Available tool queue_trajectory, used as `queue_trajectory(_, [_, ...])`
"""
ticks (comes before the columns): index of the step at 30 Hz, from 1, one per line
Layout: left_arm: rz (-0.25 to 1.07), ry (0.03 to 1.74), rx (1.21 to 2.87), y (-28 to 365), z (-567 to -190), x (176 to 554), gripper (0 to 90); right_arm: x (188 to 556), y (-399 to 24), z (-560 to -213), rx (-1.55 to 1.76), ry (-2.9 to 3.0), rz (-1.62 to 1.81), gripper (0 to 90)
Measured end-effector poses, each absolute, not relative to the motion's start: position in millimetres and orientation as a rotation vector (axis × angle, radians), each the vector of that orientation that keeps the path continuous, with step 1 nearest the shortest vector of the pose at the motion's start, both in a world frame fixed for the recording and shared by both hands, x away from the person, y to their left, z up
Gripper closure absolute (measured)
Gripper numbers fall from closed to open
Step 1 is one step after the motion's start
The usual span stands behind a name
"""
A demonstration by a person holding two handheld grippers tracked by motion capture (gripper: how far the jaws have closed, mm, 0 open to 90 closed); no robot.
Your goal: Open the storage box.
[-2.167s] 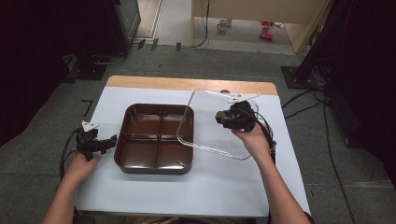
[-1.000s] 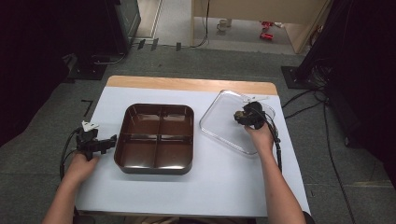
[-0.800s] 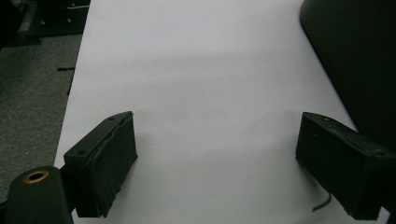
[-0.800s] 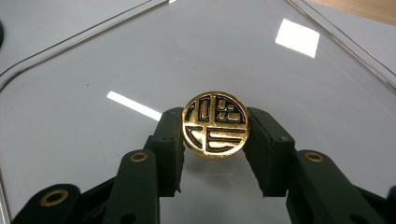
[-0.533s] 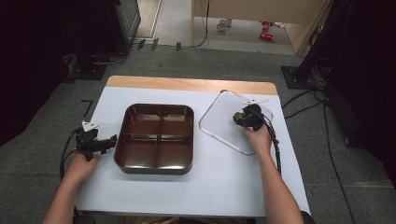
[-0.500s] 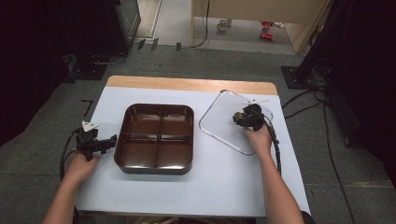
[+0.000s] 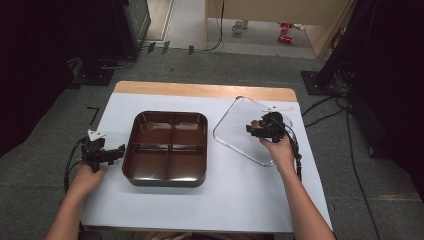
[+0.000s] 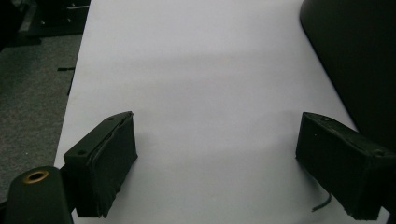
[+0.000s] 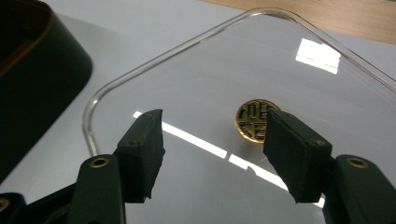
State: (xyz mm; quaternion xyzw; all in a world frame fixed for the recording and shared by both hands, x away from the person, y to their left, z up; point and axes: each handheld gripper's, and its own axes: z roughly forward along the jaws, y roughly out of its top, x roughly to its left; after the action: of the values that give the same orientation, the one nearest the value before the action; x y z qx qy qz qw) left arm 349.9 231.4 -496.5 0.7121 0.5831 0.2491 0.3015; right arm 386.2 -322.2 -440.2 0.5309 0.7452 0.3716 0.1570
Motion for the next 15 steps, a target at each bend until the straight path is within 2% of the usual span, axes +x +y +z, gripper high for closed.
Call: queue_trajectory(15, [0.661, 1.547, 1.889, 231, -497, 350, 12.2, 338, -296, -437, 1.398, 2.214, 1.219, 33.4])
